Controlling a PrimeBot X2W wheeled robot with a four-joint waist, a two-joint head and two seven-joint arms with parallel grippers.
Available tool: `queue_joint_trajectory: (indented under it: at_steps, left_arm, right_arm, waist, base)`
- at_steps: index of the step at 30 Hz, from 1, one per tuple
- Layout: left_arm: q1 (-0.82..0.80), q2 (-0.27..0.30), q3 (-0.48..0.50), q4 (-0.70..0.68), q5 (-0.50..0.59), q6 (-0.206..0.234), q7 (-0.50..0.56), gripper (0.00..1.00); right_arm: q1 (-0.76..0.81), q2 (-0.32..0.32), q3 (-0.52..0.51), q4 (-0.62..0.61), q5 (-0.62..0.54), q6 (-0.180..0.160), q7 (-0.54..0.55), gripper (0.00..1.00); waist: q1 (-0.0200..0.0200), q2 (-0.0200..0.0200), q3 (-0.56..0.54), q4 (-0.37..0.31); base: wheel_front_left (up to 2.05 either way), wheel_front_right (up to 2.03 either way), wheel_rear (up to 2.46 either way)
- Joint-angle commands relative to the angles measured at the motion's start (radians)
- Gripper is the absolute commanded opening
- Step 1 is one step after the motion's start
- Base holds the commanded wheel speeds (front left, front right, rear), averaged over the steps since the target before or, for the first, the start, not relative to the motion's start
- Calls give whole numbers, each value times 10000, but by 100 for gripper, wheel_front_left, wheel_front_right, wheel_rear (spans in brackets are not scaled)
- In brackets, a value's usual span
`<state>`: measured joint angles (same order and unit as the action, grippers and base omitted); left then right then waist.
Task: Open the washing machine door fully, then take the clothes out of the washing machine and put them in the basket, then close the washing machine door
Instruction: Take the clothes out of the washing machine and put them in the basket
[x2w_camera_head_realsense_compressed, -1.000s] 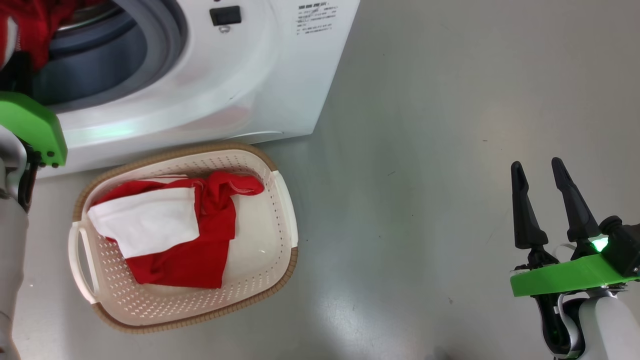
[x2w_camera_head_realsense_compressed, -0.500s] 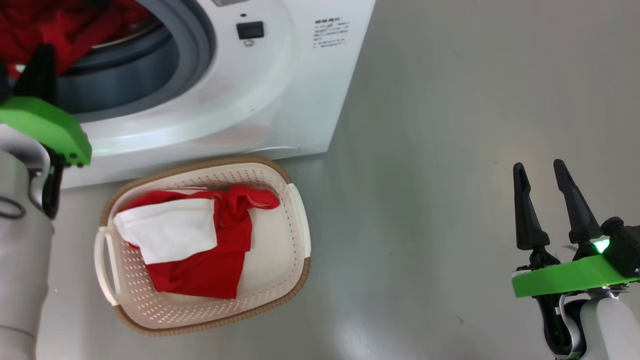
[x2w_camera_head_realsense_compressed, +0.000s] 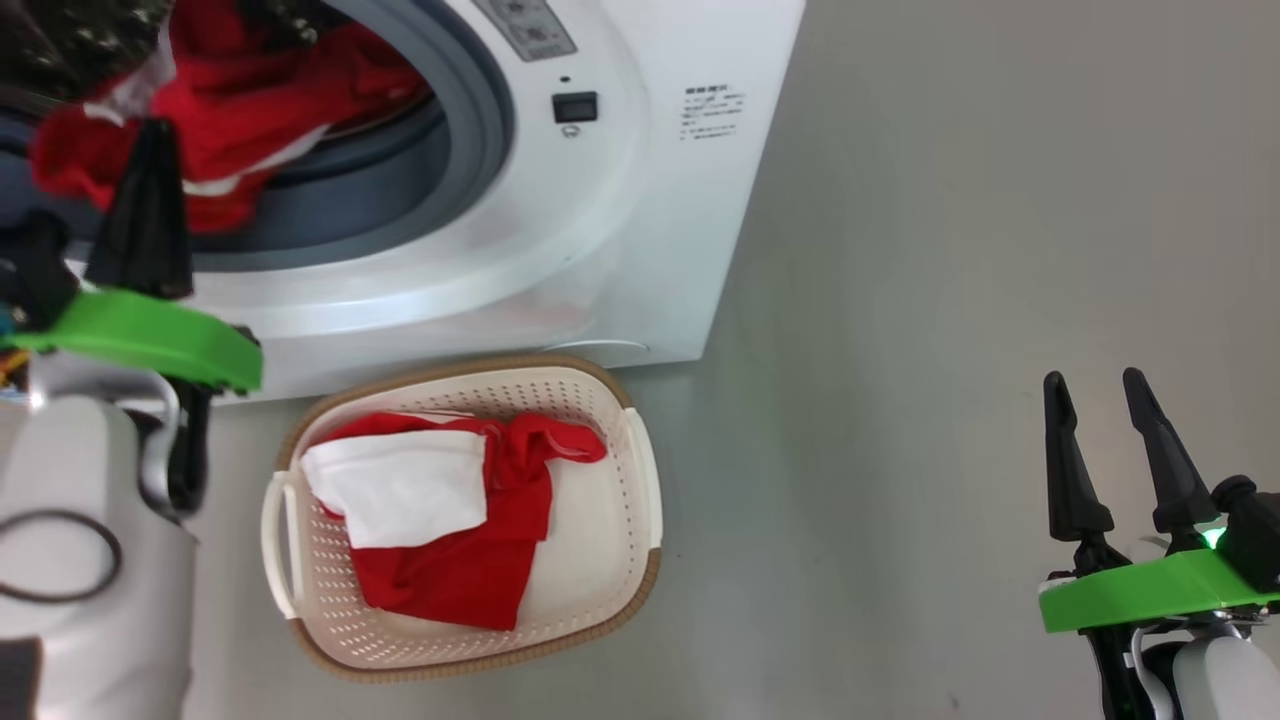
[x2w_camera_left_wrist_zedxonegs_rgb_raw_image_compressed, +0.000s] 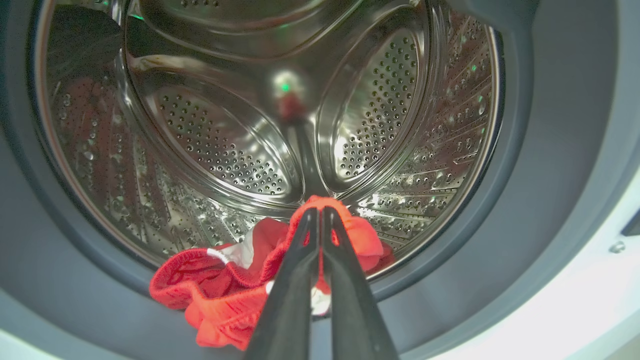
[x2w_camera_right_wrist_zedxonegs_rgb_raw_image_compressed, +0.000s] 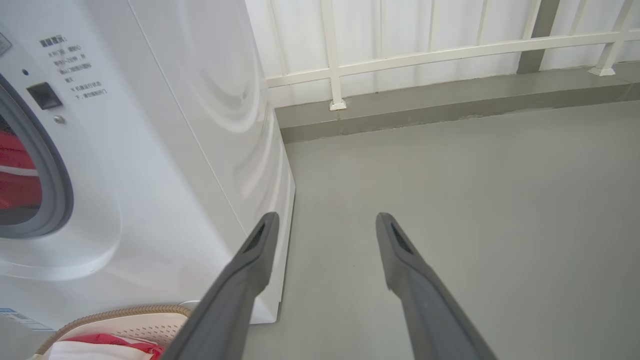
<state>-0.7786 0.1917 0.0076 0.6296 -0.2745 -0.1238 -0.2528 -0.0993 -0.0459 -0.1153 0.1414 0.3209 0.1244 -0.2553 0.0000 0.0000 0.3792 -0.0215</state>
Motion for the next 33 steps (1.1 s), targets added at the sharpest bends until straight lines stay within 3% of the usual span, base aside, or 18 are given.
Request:
queue_joint_trajectory:
  at_steps: [1, 14, 33]
  left_arm:
    - [269, 298, 371, -547, 146, -46, -89, 0]
    - [2536, -669, 922, -3817, 298, -67, -89, 0]
    - [3614, -1201, 1008, -7441, 572, -68, -89, 0]
  right_arm:
    - [242, -43, 193, -210, 7, 63, -65, 100]
    - [608, -43, 129, -184, 16, 63, -65, 100]
    - [645, -43, 18, -314, 7, 63, -65, 100]
  waist:
    - [0, 0, -238, 229]
    - [0, 0, -686, 572]
    - [0, 0, -542, 703]
  base:
    - [0, 0, 0]
    - [0, 0, 0]
    - [0, 0, 0]
